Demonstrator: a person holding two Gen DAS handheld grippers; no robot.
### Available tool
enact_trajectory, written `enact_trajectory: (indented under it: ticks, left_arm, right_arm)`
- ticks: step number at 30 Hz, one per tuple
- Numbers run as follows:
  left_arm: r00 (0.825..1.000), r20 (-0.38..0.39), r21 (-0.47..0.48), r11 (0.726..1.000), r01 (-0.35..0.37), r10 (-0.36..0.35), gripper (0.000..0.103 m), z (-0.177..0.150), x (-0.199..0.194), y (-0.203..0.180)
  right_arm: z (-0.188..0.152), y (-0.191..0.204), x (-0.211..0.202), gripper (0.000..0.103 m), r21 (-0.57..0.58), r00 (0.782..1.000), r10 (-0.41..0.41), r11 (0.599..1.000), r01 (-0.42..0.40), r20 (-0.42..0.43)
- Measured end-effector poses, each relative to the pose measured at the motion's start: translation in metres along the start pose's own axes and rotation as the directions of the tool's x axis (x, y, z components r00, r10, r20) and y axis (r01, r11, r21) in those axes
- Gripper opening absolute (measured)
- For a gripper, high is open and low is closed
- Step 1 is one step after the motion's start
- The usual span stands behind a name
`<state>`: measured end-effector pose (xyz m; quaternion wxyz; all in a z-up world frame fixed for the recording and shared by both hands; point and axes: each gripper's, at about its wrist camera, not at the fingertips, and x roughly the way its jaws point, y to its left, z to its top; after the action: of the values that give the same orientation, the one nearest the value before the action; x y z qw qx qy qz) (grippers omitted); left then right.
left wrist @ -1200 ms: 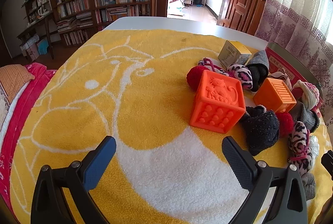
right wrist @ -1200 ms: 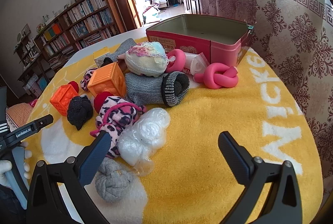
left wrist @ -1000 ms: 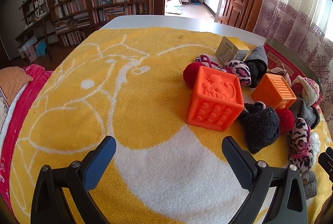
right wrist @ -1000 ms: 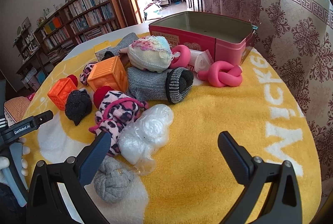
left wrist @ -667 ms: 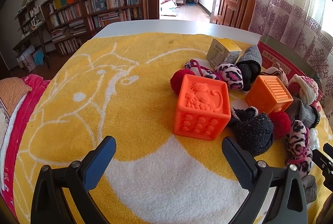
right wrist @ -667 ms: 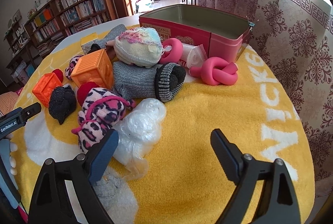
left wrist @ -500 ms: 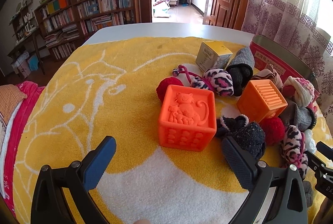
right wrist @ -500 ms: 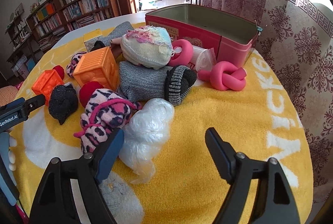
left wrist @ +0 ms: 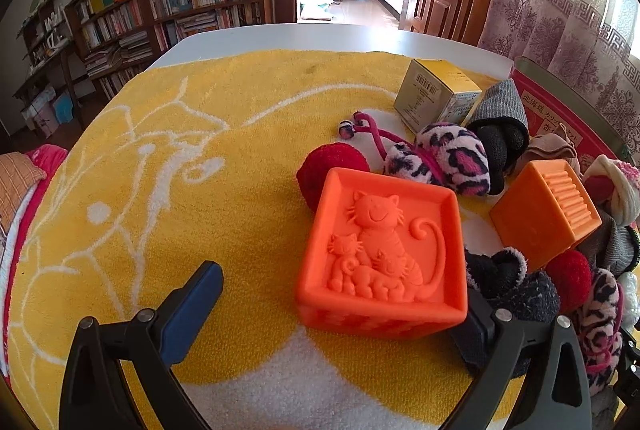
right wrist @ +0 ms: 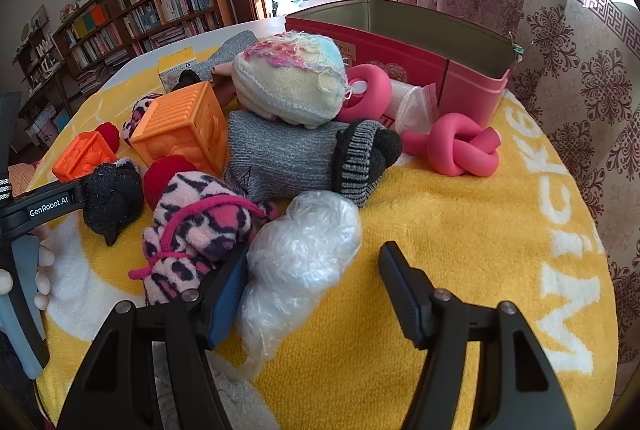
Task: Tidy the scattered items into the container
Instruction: 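Reach the left tool to the orange cat-print block while the right tool reaches the plastic bag bundle, then grasp the orange block with the left tool while the right tool grasps the plastic bundle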
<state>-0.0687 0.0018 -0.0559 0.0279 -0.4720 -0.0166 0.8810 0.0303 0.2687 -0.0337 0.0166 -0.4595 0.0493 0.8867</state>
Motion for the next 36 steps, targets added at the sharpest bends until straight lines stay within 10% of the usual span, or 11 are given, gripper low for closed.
enact_trajectory:
  ticks: [21, 28, 36]
  left_arm:
    - [1.0, -0.011, -0.015, 1.0, 0.027, -0.027, 0.103, 0.0, 0.003, 0.005]
    - [0.992, 0.053, -0.002, 0.993, 0.116, -0.116, 0.055, -0.003, -0.01, 0.002]
    - [0.978, 0.086, -0.054, 0.979, 0.195, -0.19, 0.055, -0.003, -0.023, 0.016]
  right_arm:
    - [-0.001, 0.006, 0.0, 0.079, -0.039, 1.0, -0.003, 0.999, 0.003, -0.005]
    - [-0.002, -0.013, -0.008, 0.045, 0.056, 1.0, 0.008, 0.998, -0.01, 0.03]
    - [-0.006, -0.016, -0.015, 0.043, 0.061, 0.999, 0.031, 0.998, -0.033, 0.032]
